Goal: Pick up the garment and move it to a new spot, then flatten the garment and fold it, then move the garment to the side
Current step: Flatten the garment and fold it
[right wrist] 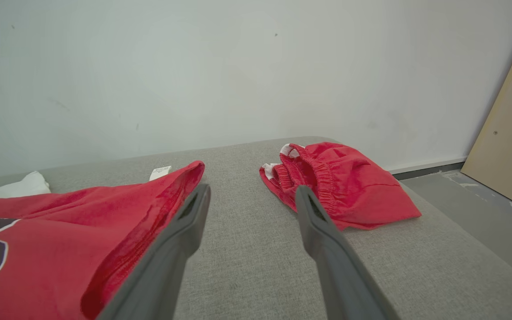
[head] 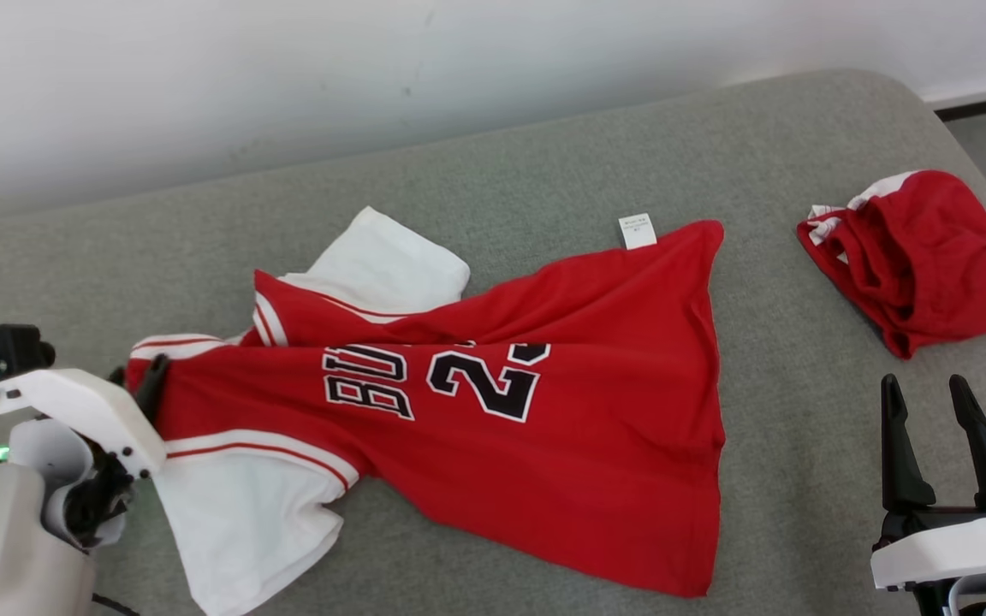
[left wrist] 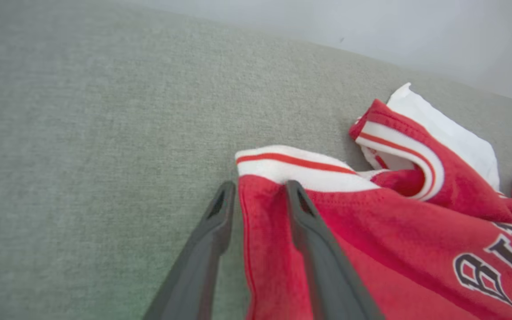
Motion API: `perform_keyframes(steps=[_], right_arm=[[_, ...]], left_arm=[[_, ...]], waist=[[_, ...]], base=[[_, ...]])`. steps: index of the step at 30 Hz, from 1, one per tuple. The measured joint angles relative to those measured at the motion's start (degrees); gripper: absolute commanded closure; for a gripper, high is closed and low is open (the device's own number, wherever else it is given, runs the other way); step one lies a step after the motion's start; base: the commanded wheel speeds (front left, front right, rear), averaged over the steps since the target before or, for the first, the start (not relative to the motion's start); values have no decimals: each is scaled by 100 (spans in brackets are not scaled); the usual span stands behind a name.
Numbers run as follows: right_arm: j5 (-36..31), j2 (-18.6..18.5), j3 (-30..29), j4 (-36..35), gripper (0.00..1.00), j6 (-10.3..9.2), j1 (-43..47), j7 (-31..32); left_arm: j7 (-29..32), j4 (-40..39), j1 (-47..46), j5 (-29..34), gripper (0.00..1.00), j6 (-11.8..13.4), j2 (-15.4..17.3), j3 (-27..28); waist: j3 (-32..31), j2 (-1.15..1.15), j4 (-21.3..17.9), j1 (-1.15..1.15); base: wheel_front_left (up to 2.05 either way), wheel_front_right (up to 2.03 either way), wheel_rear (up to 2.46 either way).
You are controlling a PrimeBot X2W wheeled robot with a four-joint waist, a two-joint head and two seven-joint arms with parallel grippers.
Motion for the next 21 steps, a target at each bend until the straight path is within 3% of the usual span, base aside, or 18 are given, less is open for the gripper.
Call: perform_keyframes(steps=[5,13,21], right_arm=[[0,-40,-10,57,0,0,38,8],[11,-100,-67,46,0,0,210,127],[52,-181,-159,-23,0,0,367,214]], left_arm=[[-479,-163,53,1,0,-60,-67,-157],[-1535,-1503,920,188,0,1,-92,-270],[-2354,-2706,2140,535,0,454,-504,-505]], waist=[[-251,0,105,-1],[-593,0,457,-1],[-769,0,869,-1]], base=[[0,0,0],[0,0,0],[0,0,0]])
